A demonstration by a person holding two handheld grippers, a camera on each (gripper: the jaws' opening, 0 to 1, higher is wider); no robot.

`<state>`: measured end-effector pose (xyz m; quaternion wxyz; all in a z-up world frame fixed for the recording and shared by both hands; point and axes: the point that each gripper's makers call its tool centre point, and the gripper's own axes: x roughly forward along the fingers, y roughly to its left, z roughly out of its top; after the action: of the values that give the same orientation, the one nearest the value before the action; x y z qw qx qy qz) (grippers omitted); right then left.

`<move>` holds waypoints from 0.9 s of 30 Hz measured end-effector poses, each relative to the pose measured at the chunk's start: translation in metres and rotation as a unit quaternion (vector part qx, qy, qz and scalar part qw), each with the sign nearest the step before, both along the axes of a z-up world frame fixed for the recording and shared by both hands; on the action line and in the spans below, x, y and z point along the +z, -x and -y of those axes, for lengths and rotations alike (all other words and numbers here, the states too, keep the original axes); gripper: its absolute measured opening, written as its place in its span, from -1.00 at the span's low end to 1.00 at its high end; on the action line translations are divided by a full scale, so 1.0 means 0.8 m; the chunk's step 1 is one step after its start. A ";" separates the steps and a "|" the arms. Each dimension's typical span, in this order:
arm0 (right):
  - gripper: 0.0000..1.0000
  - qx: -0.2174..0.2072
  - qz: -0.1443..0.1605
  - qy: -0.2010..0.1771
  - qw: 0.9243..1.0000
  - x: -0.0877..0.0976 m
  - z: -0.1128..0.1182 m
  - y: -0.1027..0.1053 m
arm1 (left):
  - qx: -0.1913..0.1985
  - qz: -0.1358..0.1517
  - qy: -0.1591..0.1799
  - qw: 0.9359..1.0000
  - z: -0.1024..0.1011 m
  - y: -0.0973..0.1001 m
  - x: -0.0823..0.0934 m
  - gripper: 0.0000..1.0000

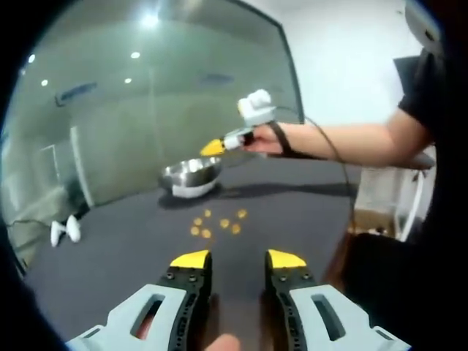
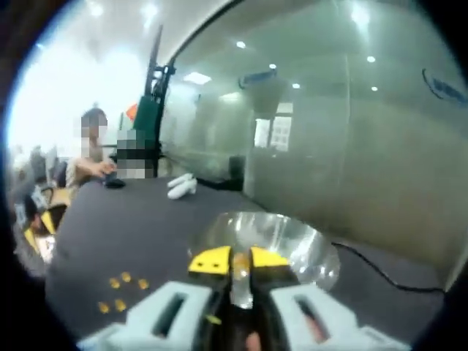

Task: Pick up the QQ candy scattered on the table and place it into the stainless steel bowl on the table

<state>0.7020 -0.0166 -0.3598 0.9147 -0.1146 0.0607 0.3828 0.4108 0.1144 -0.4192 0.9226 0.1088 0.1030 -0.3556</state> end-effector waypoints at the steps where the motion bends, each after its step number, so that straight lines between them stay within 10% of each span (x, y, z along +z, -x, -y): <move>1: -0.81 -0.004 0.008 -0.001 1.000 0.001 -0.001 -0.008 | 0.001 0.000 0.001 1.000 -0.001 0.000 0.000 -0.38; 27: -0.70 -0.023 0.004 -0.024 0.999 -0.003 0.007 -0.017 | 0.001 -0.002 -0.006 1.000 0.003 -0.006 -0.002 -0.38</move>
<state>0.7157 -0.0226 -0.3623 0.9259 -0.0929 0.0510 0.3626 0.4160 0.1121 -0.4208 0.9219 0.1137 0.1076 -0.3545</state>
